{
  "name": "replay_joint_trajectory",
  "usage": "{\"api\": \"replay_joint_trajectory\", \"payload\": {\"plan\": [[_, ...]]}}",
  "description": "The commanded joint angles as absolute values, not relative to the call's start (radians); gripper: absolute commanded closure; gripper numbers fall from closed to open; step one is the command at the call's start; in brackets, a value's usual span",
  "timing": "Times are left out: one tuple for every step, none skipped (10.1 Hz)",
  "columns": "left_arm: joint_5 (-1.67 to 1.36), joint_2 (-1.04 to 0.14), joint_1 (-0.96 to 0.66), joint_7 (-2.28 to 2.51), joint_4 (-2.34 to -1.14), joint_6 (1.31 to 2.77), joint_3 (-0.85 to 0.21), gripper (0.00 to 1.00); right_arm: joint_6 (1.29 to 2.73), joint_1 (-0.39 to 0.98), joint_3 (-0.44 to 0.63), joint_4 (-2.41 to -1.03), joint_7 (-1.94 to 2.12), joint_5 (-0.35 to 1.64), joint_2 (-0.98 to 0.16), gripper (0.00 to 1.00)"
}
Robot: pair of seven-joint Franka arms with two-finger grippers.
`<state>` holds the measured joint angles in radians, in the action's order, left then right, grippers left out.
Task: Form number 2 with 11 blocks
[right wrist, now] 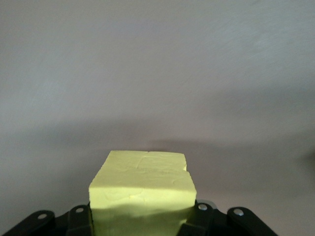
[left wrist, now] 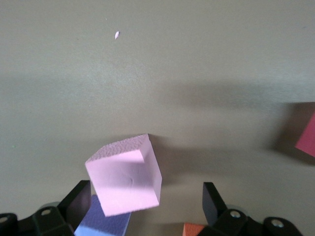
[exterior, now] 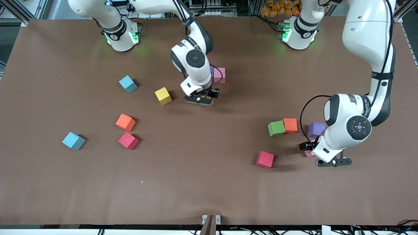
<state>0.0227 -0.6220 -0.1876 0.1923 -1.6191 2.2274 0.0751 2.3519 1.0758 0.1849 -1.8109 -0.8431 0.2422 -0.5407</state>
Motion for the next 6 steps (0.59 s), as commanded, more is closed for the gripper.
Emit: {"api": "replay_joint_trajectory", "payload": {"plan": [[-0.006,-0.669,-0.204,0.184,-1.591,2.253,0.112,0.00,2.319,1.090,0.141,-1.686,-0.804,0.207,-0.641,0.85],[-0.023,-0.672,-0.204,0.181,-1.592,2.253,0.133,0.00,2.319,1.107,0.141,-1.659,-0.807,0.207,-0.667,0.85],[-0.023,-0.672,-0.204,0.186,-1.598,2.253,0.140,0.00,2.319,1.112,0.141,-1.654,-0.807,0.209,-0.676,0.85],[-0.025,-0.673,-0.204,0.190,-1.600,2.253,0.141,0.00,2.319,1.115,0.141,-1.654,-0.807,0.209,-0.681,0.85],[-0.025,-0.679,-0.203,0.192,-1.601,2.252,0.152,0.00,2.319,1.121,0.140,-1.655,-0.805,0.209,-0.690,0.85],[-0.025,-0.683,-0.202,0.192,-1.601,2.252,0.155,0.00,2.318,1.130,0.141,-1.660,-0.805,0.207,-0.696,0.85]]}}
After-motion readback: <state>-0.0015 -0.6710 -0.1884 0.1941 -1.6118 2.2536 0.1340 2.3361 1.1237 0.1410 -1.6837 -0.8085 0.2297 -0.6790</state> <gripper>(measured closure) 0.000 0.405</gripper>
